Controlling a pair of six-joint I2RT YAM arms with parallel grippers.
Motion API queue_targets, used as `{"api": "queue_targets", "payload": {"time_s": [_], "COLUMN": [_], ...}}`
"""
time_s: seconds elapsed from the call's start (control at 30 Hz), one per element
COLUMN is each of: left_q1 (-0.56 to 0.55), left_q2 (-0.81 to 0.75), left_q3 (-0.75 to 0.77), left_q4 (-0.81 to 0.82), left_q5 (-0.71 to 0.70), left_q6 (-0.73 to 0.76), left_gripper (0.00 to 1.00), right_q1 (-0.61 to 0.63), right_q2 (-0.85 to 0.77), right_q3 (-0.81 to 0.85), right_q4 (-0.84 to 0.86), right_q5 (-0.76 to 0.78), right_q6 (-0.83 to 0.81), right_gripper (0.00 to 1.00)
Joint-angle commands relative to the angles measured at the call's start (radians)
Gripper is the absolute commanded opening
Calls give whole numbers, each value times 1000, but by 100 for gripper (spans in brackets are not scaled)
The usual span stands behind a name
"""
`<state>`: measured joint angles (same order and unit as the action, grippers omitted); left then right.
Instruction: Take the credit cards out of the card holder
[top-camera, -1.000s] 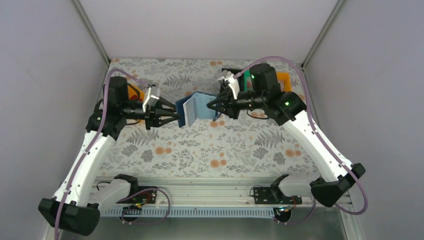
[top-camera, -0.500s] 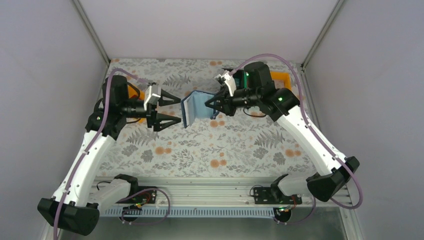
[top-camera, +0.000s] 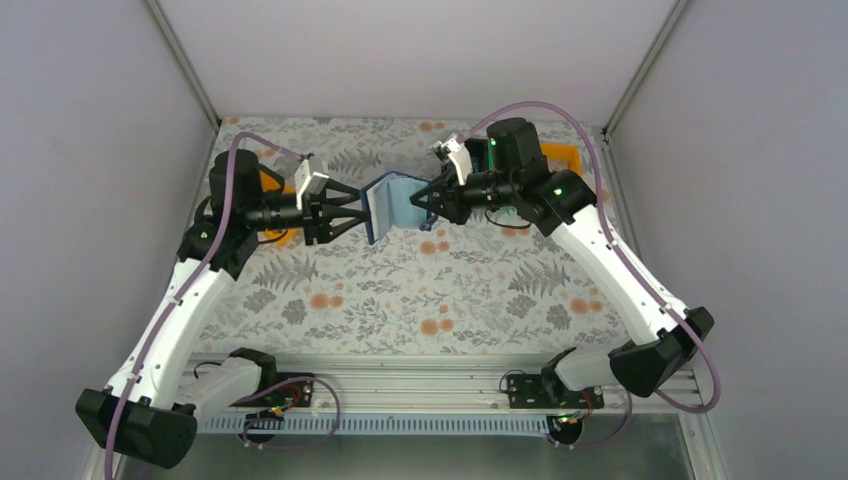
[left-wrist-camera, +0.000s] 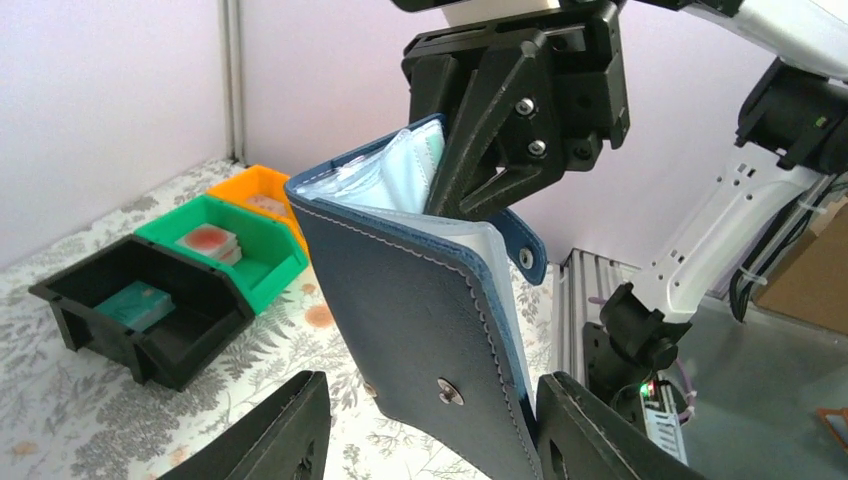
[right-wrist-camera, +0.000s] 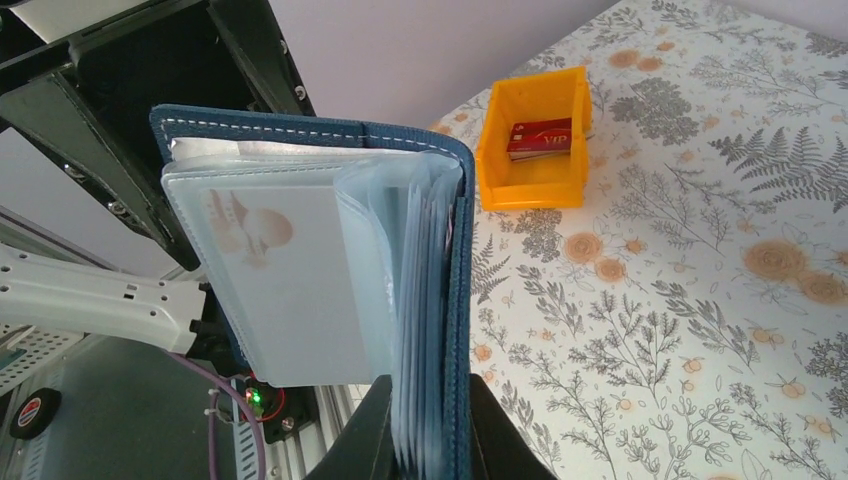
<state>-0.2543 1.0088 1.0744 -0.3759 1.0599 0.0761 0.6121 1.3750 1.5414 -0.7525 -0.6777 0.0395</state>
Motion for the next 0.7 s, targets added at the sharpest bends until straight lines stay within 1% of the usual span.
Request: {"api": "queue_targets", "payload": {"time_s": [0.0,0.03,0.17,0.2,0.27,0.33,0.4,0.43,0.47,0.53,0.57,0.63,0.67], "left_q1": [2,2,2,1,1,2,1,2,2,2,1,0,0], "left_q2": [11,12,15,16,13,12,12,12,14,15,16,18,19], "left_q3": [-20,-23,-33,-33,-27,-19,-19,-24,-29,-38,-41,-46,-49], "left_q4": [39,39,39,39,27,11,16,26,38,51,52,53,58], "left_q5": [-75,-78,-78,-60,17,86,96,87,69,22,-1,-13,-15], "left_q6": [-35,-36,-41,-36,-4,23,16,4,-9,-28,-36,-34,-42], "left_gripper": [57,60,63,68,77,82,82,80,77,67,64,64,67], "right_q1": [9,10,9,9,9,9,9,9,9,9,10,10,10], "right_q2": [-7,-6,3,6,13,28,51,59,62,60,57,56,58], "right_q3": [25,25,31,32,40,50,66,70,71,73,76,85,89], "right_q4": [20,23,34,34,26,7,-21,-26,-22,-8,-3,-5,-6], "right_q5": [-59,-56,-56,-52,-23,16,39,32,18,-1,-2,4,7], "right_q6": [14,16,26,28,30,34,27,24,25,26,25,26,28], "right_gripper": [4,4,4,4,4,4,4,4,4,4,4,4,4]}}
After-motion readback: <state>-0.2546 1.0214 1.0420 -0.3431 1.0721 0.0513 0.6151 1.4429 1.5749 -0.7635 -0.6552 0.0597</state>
